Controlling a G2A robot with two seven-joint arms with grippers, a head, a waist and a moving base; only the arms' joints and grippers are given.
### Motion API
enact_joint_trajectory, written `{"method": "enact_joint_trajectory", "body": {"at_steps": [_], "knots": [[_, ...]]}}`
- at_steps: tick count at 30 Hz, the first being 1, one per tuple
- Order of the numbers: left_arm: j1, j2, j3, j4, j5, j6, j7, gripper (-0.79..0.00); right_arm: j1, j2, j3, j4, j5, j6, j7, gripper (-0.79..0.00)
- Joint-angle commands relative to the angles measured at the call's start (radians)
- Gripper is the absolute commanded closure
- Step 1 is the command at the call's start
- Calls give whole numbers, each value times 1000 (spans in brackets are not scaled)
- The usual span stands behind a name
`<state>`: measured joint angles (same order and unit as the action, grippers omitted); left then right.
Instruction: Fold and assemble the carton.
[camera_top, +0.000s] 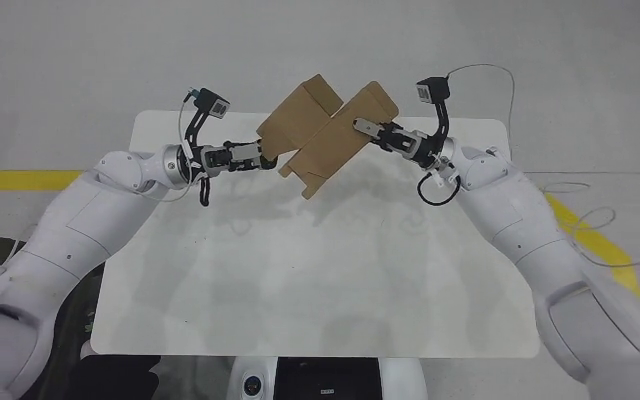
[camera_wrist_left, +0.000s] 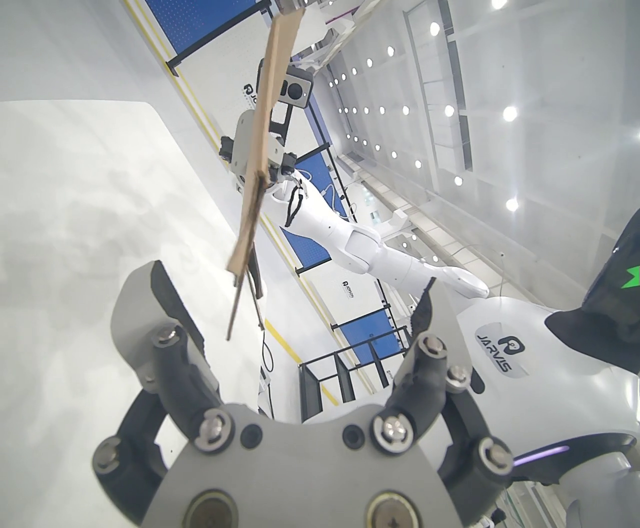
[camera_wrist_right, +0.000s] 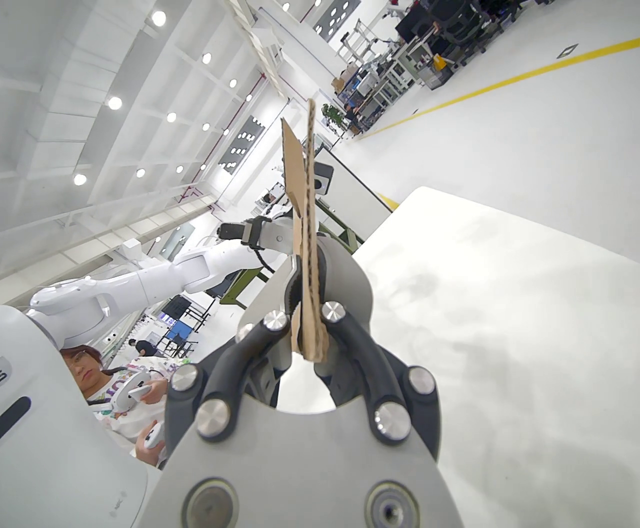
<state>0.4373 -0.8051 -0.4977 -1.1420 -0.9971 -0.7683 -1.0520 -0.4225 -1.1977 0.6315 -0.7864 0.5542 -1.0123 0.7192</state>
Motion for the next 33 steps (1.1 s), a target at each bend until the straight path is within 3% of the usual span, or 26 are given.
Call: {"method": "enact_joint_trajectory", "body": {"at_steps": [1,23,32,33], "knots": [[7,-4,-12,-3,14,5,-5,-785,-3,-8,15,11,-21,0,-10,0],[96,-15,-174,-53,75,46,-46,-785,-16,-78,108,129,-166,0,-32,0],[104,-36,-206,-7,125,42,-33,-785,-26,-98,138,132,-177,0,5,0],[102,-40,-207,0,130,46,-27,-686,-27,-101,141,130,-178,0,9,0]]}}
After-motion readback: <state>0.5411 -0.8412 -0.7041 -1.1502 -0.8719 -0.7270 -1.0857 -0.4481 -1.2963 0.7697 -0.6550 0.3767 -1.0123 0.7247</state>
